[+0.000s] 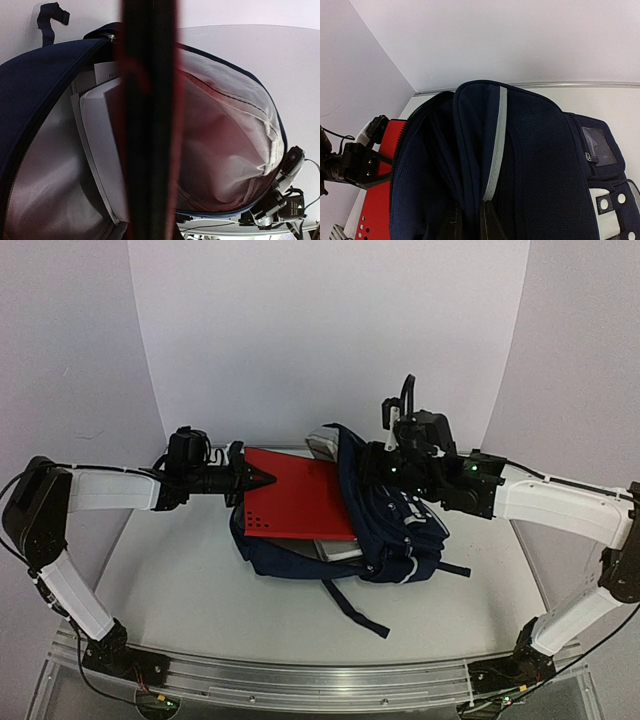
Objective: Pack the student bag
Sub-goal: Place the files in the student bag.
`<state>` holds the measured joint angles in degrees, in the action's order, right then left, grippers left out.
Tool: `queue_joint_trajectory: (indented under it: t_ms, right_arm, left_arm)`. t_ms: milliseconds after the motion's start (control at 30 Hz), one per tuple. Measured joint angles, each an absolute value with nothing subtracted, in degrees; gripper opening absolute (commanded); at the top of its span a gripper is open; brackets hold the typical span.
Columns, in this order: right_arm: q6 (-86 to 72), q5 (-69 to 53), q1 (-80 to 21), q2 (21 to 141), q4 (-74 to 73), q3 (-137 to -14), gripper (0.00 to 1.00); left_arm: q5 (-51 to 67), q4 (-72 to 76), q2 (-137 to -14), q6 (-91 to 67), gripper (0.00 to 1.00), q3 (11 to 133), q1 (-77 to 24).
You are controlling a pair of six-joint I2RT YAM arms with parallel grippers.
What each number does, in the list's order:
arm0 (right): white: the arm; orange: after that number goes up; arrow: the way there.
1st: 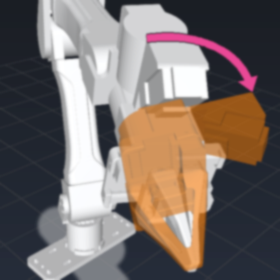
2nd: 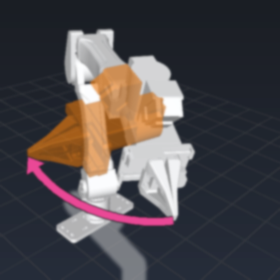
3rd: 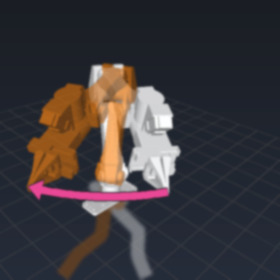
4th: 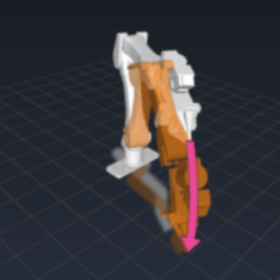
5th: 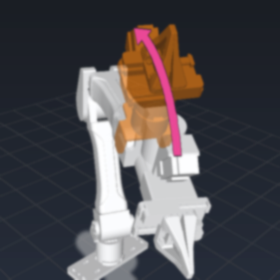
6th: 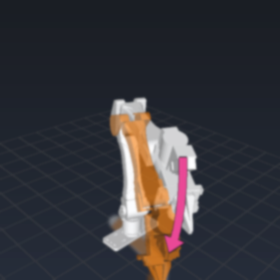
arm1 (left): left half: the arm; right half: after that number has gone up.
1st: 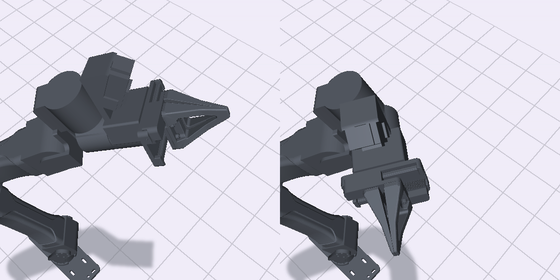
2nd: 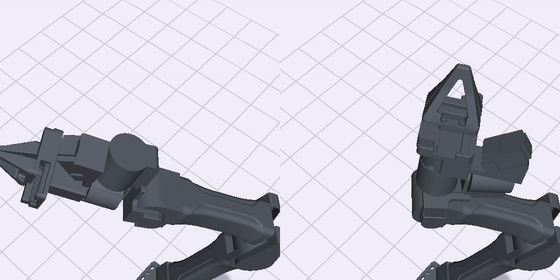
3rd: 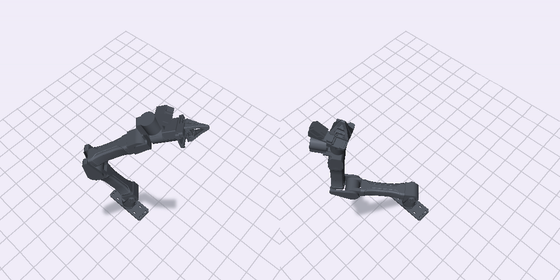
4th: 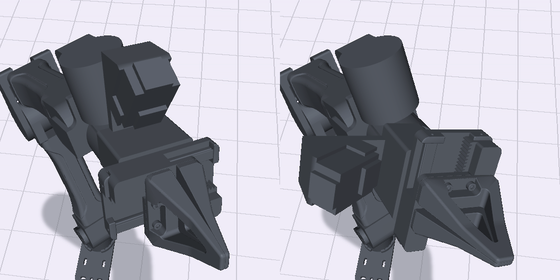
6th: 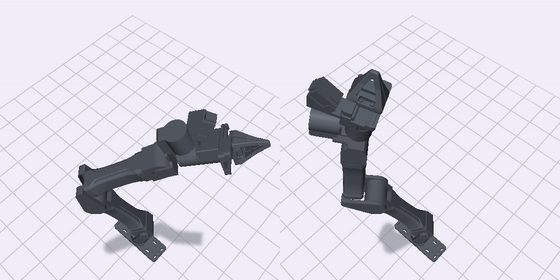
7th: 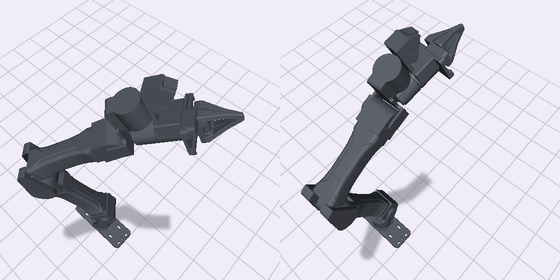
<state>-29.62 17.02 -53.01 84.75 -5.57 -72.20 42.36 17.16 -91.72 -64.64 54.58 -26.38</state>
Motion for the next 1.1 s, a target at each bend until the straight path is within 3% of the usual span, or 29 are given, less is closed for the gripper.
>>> queue_joint_trajectory:
  t_ms: [567, 667, 800, 900, 1000, 1100]
  right_arm:
    - [-28.8, 23.9, -51.3, 91.2, -7.0, -72.3, 0.0]
    - [-28.4, 25.4, -51.2, 91.2, -6.9, -72.3, 0.0]
    - [-28.3, 27.3, -51.2, 91.2, -6.1, -72.3, 0.0]
    - [-28.5, 28.4, -51.5, 91.2, -4.5, -72.3, 0.0]
    - [-28.8, 28.8, -52.4, 91.2, -2.9, -72.3, 0.0]
    - [-28.8, 28.6, -53.3, 91.2, -1.9, -72.3, 0.0]
  left_arm:
    - [37.0, 24.7, -114.9, -64.8, 0.02, 74.0, -36.7]
    - [36.9, 24.4, -115.6, -64.4, 0.12, 74.6, -36.7]
    - [34.2, 21.9, -115.5, -61.3, 0.43, 74.3, -36.6]
    - [31.3, 18.0, -115.1, -58.2, 0.6, 72.6, -36.3]
    - [28.7, 10.9, -113.5, -53.9, 0.68, 71.3, -36.0]
    - [26.1, 3.7, -109.6, -49.8, 0.67, 71.1, -35.8]
